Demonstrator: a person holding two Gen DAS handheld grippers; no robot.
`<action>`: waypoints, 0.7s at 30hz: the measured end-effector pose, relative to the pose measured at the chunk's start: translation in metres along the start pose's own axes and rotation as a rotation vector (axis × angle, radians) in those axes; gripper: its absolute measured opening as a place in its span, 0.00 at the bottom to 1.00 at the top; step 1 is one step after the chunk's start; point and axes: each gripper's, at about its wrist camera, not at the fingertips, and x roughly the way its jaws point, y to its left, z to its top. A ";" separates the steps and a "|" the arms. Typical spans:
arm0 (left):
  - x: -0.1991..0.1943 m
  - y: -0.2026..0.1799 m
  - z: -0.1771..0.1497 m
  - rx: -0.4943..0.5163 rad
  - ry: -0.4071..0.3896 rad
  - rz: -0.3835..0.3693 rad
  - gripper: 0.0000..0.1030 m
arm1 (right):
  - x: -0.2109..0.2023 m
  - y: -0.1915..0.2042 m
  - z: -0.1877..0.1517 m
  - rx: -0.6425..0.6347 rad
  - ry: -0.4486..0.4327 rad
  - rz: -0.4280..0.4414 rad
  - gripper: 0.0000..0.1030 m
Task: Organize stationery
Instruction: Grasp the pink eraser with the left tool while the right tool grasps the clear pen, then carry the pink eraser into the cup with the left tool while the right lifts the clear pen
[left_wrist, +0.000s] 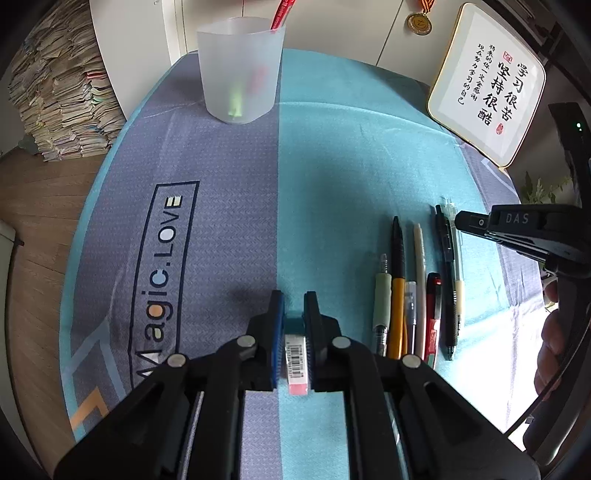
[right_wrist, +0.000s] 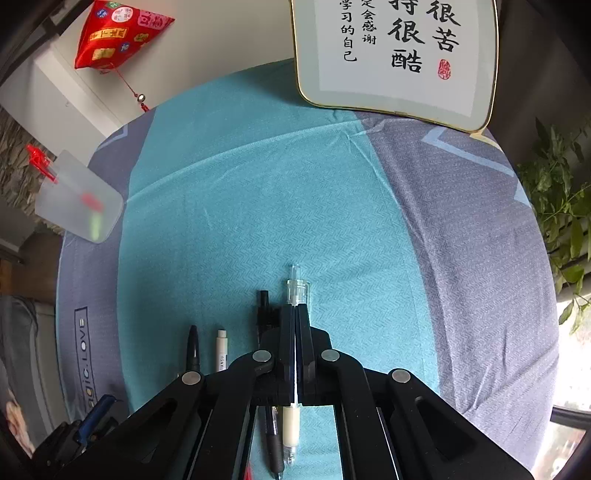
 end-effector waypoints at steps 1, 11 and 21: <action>0.001 0.000 -0.001 -0.001 0.003 0.003 0.09 | 0.003 0.001 0.001 0.017 0.016 0.002 0.00; 0.002 0.007 -0.004 -0.011 0.017 0.010 0.11 | 0.006 0.012 -0.003 -0.042 0.021 -0.109 0.01; 0.006 0.004 -0.008 0.002 0.037 0.017 0.13 | 0.000 -0.009 -0.024 0.020 0.076 -0.096 0.12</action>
